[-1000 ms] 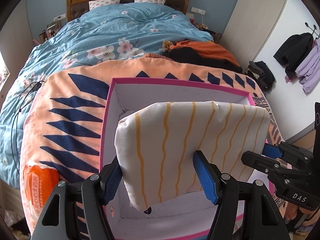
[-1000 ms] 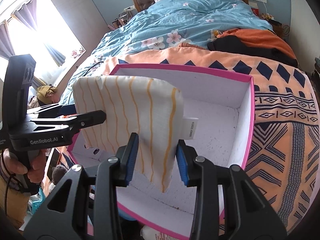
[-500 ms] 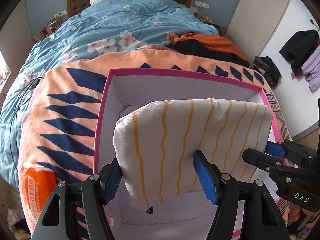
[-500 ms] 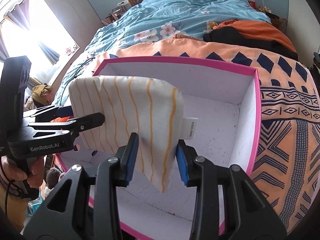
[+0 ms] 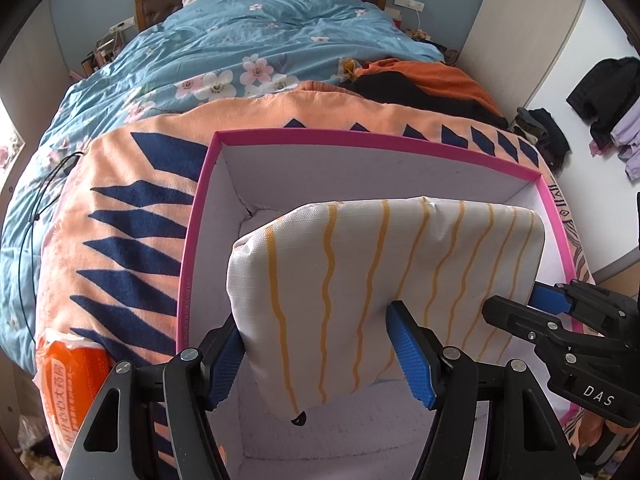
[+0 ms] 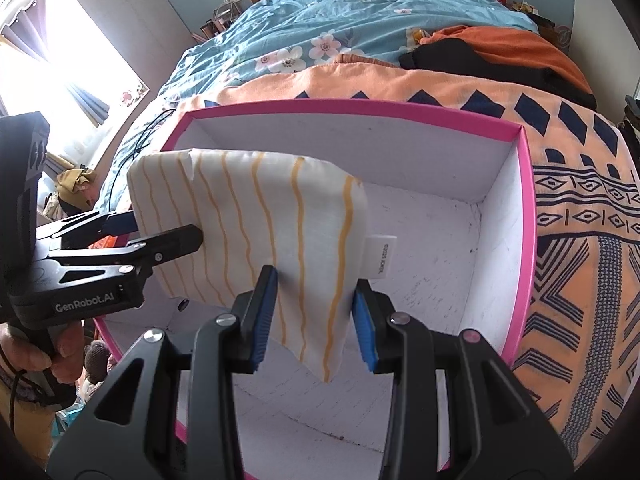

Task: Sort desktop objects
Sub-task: 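Carry the striped pad with the right gripper over the pink box, then lower the striped pad into the box and open the right gripper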

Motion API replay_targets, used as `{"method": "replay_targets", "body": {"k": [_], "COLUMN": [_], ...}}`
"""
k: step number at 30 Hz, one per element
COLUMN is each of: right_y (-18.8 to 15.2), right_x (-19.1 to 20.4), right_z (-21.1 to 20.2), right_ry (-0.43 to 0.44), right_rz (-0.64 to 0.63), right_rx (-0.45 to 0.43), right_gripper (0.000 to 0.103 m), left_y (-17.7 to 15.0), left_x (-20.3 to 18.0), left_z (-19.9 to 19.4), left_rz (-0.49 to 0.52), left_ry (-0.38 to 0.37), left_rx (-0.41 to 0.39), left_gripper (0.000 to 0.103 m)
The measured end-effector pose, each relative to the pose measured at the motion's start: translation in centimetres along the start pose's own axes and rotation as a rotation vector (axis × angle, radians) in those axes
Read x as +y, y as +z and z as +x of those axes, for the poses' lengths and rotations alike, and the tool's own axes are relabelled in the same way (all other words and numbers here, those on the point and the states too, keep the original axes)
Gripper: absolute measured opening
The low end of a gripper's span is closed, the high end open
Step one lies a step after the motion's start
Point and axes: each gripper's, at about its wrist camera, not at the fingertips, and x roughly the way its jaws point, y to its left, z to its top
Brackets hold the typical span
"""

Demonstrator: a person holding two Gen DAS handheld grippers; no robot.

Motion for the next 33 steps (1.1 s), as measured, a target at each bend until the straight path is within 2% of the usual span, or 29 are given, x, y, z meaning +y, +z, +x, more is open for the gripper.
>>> {"method": "replay_targets", "body": {"k": [14, 20, 27, 33], "right_y": [0.9, 1.4, 1.6, 0.4], "right_x": [-0.9, -1.4, -2.0, -0.7], "right_z": [2.3, 3.3, 4.0, 2.1], "right_ry": [-0.042, -0.057, -0.079, -0.124], "right_rz": [0.035, 0.066, 0.105, 0.013], "right_rx": [0.038, 0.044, 0.044, -0.013], "right_gripper": [0.04, 0.04, 0.04, 0.04], "left_y": [0.8, 1.2, 0.9, -0.2], "left_x": [-0.2, -0.3, -0.2, -0.1], "left_z": [1.7, 1.9, 1.6, 1.5], "left_rz": [0.014, 0.019, 0.031, 0.047], "left_ry": [0.068, 0.096, 0.087, 0.049], "left_rx": [0.008, -0.018, -0.05, -0.066], "left_gripper": [0.069, 0.069, 0.069, 0.07]}}
